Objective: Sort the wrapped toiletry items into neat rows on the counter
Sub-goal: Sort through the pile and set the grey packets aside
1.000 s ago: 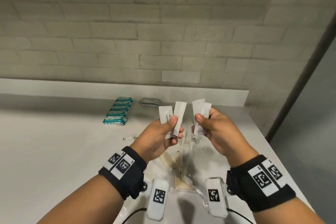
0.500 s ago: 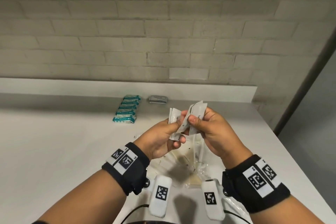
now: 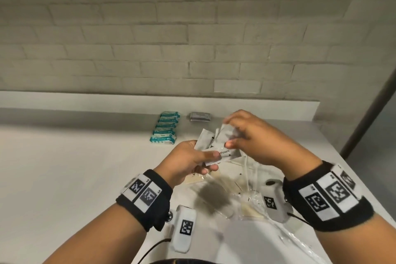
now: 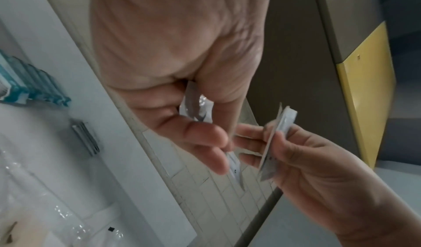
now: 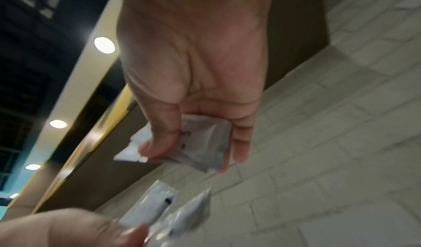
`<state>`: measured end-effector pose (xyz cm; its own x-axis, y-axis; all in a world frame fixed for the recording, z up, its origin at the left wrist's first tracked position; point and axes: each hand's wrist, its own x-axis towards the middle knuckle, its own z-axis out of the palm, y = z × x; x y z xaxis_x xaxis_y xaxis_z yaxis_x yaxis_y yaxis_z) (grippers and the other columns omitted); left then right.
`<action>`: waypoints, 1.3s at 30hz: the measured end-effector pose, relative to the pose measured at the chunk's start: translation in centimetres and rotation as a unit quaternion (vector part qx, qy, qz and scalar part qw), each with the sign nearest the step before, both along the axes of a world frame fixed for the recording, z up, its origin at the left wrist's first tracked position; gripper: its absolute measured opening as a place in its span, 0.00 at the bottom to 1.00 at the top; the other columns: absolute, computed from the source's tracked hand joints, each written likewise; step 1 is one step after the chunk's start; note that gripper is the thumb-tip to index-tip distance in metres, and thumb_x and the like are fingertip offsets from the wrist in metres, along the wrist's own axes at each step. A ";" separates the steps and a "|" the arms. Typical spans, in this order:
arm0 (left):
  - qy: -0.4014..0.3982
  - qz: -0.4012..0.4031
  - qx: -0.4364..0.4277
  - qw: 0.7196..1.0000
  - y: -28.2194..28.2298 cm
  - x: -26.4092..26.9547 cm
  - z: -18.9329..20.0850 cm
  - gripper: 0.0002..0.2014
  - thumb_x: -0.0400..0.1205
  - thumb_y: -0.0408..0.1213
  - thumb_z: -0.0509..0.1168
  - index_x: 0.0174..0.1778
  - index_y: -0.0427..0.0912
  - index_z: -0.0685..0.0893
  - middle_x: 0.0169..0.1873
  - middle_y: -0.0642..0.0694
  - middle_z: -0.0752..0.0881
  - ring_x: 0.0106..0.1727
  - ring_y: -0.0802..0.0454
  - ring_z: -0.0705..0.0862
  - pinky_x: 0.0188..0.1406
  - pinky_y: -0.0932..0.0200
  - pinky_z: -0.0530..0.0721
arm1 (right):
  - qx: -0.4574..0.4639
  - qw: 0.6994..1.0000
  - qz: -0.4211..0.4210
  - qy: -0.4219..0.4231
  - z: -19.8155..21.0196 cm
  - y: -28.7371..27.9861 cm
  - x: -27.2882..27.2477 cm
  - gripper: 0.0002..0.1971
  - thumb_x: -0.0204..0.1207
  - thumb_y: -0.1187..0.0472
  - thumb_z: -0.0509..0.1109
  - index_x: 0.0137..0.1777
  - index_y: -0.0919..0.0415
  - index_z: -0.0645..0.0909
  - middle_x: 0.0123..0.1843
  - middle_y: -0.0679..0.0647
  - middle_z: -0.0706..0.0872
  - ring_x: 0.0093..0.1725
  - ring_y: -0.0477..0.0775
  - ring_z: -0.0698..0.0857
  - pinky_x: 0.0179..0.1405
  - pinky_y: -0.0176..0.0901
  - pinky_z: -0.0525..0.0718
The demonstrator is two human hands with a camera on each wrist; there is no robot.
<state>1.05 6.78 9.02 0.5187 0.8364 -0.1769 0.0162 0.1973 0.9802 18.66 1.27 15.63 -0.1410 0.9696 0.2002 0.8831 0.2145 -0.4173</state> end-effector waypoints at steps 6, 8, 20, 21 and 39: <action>0.008 0.003 0.020 1.000 0.9 -0.6 -0.4 0.16 0.81 0.49 0.66 0.52 0.39 0.83 0.30 0.48 0.82 0.24 0.57 0.75 0.21 0.66 0.69 | -0.125 0.991 -0.050 0.003 -2.7 0.6 -1.7 0.17 0.74 0.58 0.74 0.57 0.50 0.70 0.47 0.50 0.83 0.45 0.54 0.84 0.42 0.50 0.82; 0.007 0.024 -0.001 1.000 1.5 -1.0 -0.4 0.26 0.82 0.62 0.55 0.54 0.42 0.84 0.27 0.51 0.74 0.24 0.58 0.64 0.22 0.63 0.60 | -0.130 0.987 -0.086 0.038 -3.1 0.8 -0.9 0.16 0.73 0.58 0.74 0.57 0.52 0.73 0.46 0.51 0.83 0.42 0.54 0.85 0.40 0.49 0.83; 0.093 0.033 0.176 0.979 3.0 -0.8 -0.5 0.08 0.75 0.32 0.75 0.46 0.48 0.86 0.26 0.56 0.83 0.26 0.59 0.75 0.26 0.66 0.71 | -0.150 0.975 -0.018 0.164 -1.6 1.4 -0.9 0.11 0.74 0.60 0.73 0.52 0.48 0.76 0.45 0.51 0.86 0.41 0.51 0.85 0.45 0.54 0.87; 0.040 0.052 0.154 0.986 2.9 -0.3 -0.3 0.07 0.78 0.29 0.71 0.46 0.46 0.85 0.28 0.53 0.85 0.27 0.58 0.77 0.26 0.66 0.72 | -0.159 0.975 -0.019 0.156 -1.8 1.6 -1.5 0.14 0.75 0.60 0.73 0.56 0.51 0.74 0.46 0.52 0.86 0.41 0.51 0.86 0.44 0.51 0.87; -0.114 0.080 -0.024 0.990 1.9 1.4 1.4 0.04 0.83 0.29 0.64 0.42 0.37 0.81 0.25 0.43 0.77 0.24 0.51 0.79 0.28 0.58 0.83 | -0.003 0.999 -0.032 0.038 -2.9 0.6 -2.8 0.65 0.56 0.39 0.82 0.80 0.31 0.34 0.76 0.45 0.62 0.77 0.48 0.66 0.73 0.47 0.72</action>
